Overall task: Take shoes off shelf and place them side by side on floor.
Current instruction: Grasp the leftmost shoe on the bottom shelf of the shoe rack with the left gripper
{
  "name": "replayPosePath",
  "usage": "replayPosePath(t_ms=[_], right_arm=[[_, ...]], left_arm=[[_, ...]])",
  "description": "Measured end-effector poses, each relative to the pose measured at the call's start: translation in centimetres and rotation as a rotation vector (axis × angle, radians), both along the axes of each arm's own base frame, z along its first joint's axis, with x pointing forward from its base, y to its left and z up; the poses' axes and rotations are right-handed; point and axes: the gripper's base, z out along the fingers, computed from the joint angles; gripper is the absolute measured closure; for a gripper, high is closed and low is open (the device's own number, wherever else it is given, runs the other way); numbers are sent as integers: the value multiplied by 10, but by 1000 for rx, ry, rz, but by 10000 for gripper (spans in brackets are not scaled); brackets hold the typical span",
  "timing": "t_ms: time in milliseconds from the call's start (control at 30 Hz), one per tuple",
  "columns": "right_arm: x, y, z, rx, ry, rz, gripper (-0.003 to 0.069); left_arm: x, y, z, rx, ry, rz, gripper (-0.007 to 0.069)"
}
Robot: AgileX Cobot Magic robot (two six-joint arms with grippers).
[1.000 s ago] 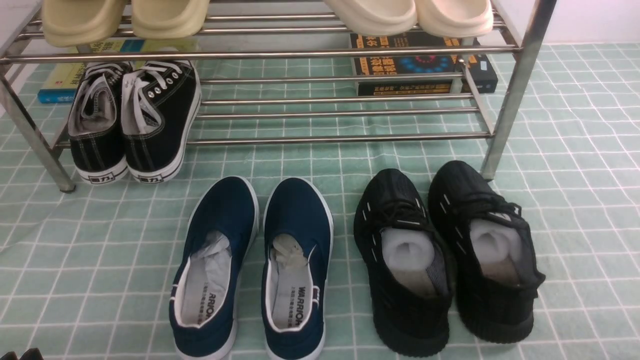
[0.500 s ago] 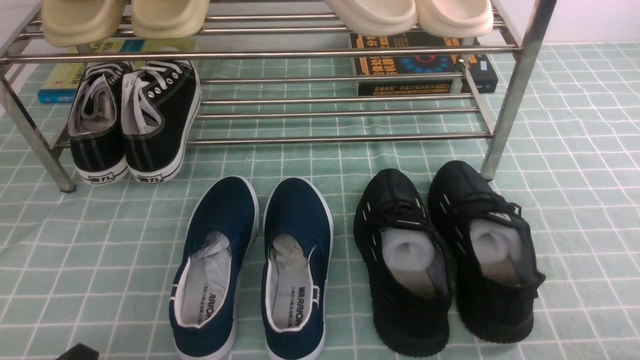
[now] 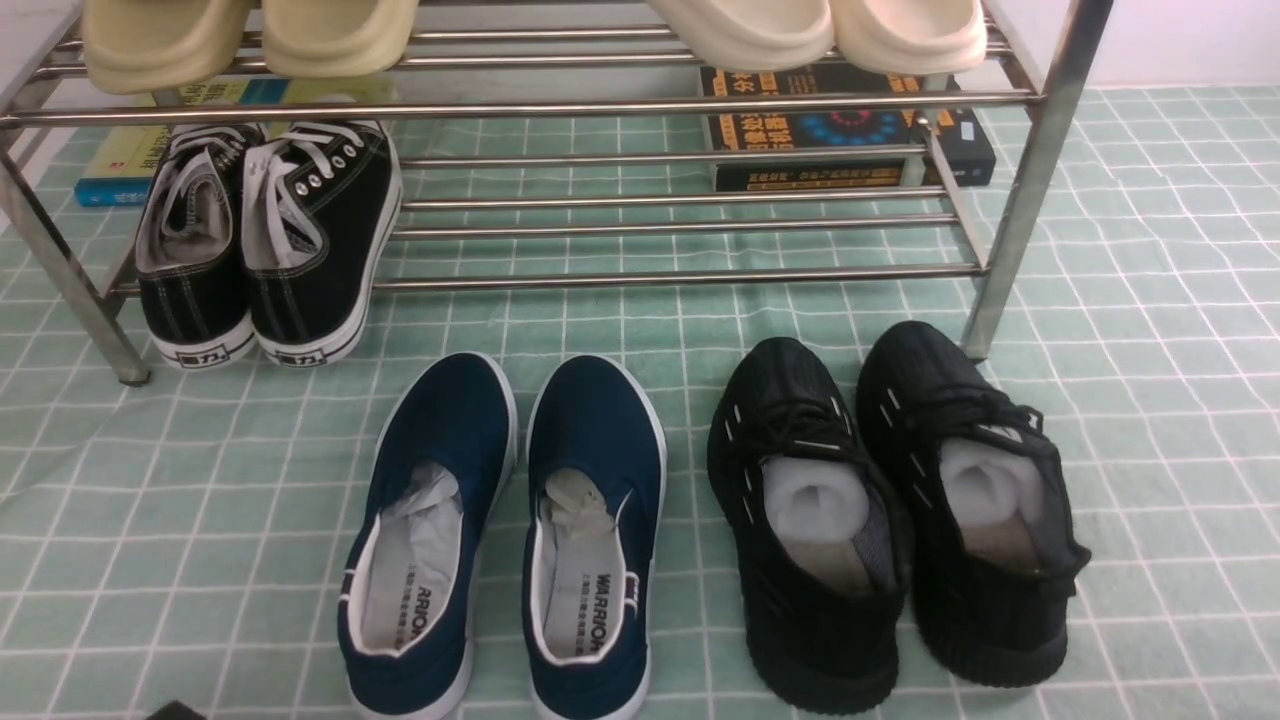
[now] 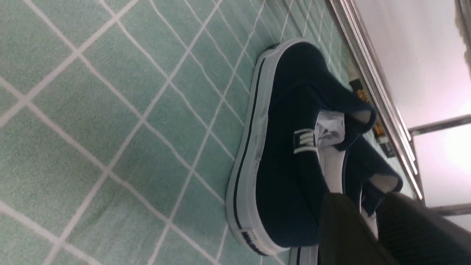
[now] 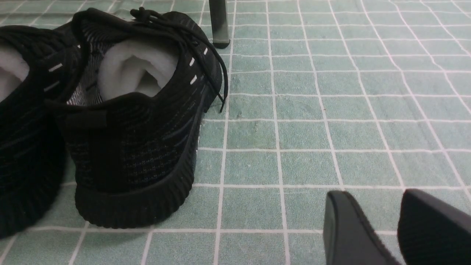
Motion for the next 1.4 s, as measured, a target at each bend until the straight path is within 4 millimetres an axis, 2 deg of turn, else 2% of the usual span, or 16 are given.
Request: replayPosePath(t_ms=[67,133,167,267,367,533,633,733,800,900,967,1033,1067,1100,1233,1400], right_arm=[[0,0,0,0,0,0,421],[0,0,0,0,0,0,421],[0,0,0,0,0,0,421],[0,0,0,0,0,0,421],[0,0,0,0,0,0,421],[0,0,0,0,0,0,421],[0,0,0,0,0,0,421],[0,0,0,0,0,0,421],[0,0,0,0,0,0,421],[0,0,0,0,0,0,421],[0,0,0,0,0,0,421],[0,0,0,0,0,0,421],[0,0,0,0,0,0,421],[0,0,0,0,0,0,421],[0,0,0,0,0,0,421],[0,0,0,0,0,0,421]], left_arm=[[-3,0,26,50,-77,-17,543],[-6,0,41,83,-126,-21,580],[-11,1,61,138,-187,-24,610],[-21,4,93,254,-218,-20,624],[-13,10,100,358,-57,-9,624],[14,21,89,481,393,2,624],[39,25,88,539,571,-12,624],[68,28,98,590,631,-15,617],[85,28,105,615,624,-13,608],[133,27,122,645,540,-11,567],[166,25,130,648,505,-14,523],[182,24,131,651,506,-18,492],[204,24,138,650,486,-14,443],[207,23,139,650,486,-15,437],[258,22,147,655,472,-9,287],[289,23,143,695,474,-8,221]])
